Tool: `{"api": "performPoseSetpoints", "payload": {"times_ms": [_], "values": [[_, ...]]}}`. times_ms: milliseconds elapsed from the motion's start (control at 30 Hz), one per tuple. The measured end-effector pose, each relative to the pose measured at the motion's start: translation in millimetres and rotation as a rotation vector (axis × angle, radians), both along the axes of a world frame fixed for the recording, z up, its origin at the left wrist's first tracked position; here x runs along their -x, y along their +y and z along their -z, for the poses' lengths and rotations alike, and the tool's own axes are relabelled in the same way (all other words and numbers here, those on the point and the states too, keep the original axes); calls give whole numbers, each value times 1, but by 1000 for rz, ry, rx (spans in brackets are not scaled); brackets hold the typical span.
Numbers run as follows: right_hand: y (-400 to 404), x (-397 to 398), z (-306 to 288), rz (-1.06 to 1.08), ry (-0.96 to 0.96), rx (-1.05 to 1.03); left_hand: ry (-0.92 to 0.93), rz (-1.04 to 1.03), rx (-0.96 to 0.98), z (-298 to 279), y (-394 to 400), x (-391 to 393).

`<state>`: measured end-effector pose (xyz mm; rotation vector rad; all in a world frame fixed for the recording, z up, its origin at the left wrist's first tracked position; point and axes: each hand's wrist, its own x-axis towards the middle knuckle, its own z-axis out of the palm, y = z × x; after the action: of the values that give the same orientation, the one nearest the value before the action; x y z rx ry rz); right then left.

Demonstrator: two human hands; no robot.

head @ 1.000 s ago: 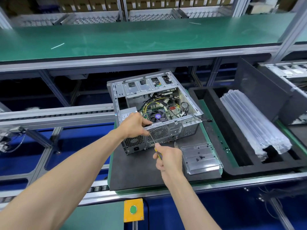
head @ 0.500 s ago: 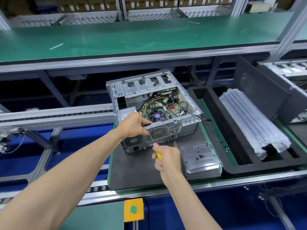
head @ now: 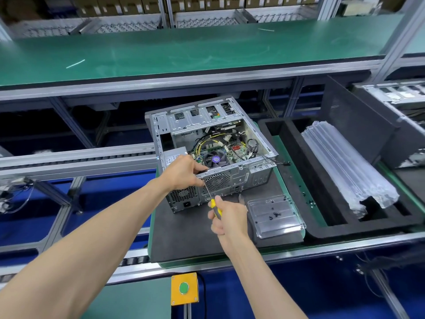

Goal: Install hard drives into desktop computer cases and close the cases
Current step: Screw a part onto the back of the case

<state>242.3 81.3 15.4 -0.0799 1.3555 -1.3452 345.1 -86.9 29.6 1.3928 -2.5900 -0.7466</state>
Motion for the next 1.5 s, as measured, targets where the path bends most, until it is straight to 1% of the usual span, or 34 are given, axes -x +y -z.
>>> {"api": "performPoseSetpoints", "payload": {"times_ms": [33, 67, 100, 133, 167, 200, 233, 267, 300, 367, 400, 433, 500, 533, 567, 600, 667, 700, 733, 800, 833, 867, 900, 933, 1000, 1133, 1200, 1367, 1433, 1500], "values": [[2, 0, 0, -64, 185, 16, -2, 6, 6, -1, 1, 0], [4, 0, 1, -152, 502, 26, -5, 13, 13, -2, 2, 0], [7, 1, 2, -233, 871, 45, -8, 20, 22, -3, 3, 0], [8, 2, 5, -280, 1216, 77, -7, 26, 29, -3, 4, -1], [9, 3, 6, -307, 1507, 117, -2, 31, 34, -4, 6, -1], [8, 3, 5, -333, 1704, 141, -1, 37, 41, -4, 7, 0], [7, 1, 4, -365, 1786, 127, -6, 44, 51, -5, 8, 0], [5, 1, 3, -390, 1741, 102, -18, 45, 67, -5, 8, 0], [3, 2, 0, -395, 1616, 68, -33, 40, 82, -5, 8, 0], [-1, 4, -2, -338, 1283, 23, -44, 31, 106, -5, 8, 1], [-2, 6, -3, -308, 1178, 19, -48, 34, 114, -6, 9, 2], [-2, 8, -5, -301, 1134, 22, -60, 41, 118, -6, 10, 3], [2, 13, -7, -340, 1136, 35, -79, 51, 108, -9, 13, 2], [5, 16, -6, -358, 1150, 38, -51, 36, 85, -11, 14, 0], [9, 21, -4, -361, 1161, 41, 31, -11, 58, -12, 14, -4], [13, 27, -3, -354, 1158, 51, 170, -93, 32, -13, 17, -7], [21, 39, 1, -326, 1106, 104, 536, -319, 10, -11, 30, -13], [24, 44, 1, -314, 1075, 132, 728, -429, -48, -7, 41, -12], [27, 47, 0, -310, 1046, 152, 940, -537, -181, -1, 54, -9], [29, 50, -1, -330, 1029, 177, 1390, -745, -622, 12, 81, -1], [30, 49, -2, -346, 1049, 183, 1564, -816, -838, 17, 93, 3], [31, 48, -2, -360, 1077, 187, 1697, -858, -1010, 22, 104, 6], [33, 45, -1, -369, 1106, 197, 1791, -874, -1137, 28, 113, 9], [34, 42, 1, -370, 1134, 217, 1849, -869, -1213, 31, 121, 11], [37, 36, 6, -373, 1175, 275, 1872, -819, -1256, 38, 133, 16], [39, 27, 16, -434, 1214, 347, 1778, -693, -1290, 42, 143, 26], [40, 26, 20, -484, 1239, 365, 1753, -666, -1310, 40, 143, 29], [38, 30, 22, -588, 1339, 257, 1690, -670, -1296, 33, 144, 33], [37, 31, 20, -573, 1294, 234, 1708, -684, -1296, 32, 144, 33], [36, 34, 17, -501, 1160, 220, 1716, -704, -1282, 34, 145, 31]]}}
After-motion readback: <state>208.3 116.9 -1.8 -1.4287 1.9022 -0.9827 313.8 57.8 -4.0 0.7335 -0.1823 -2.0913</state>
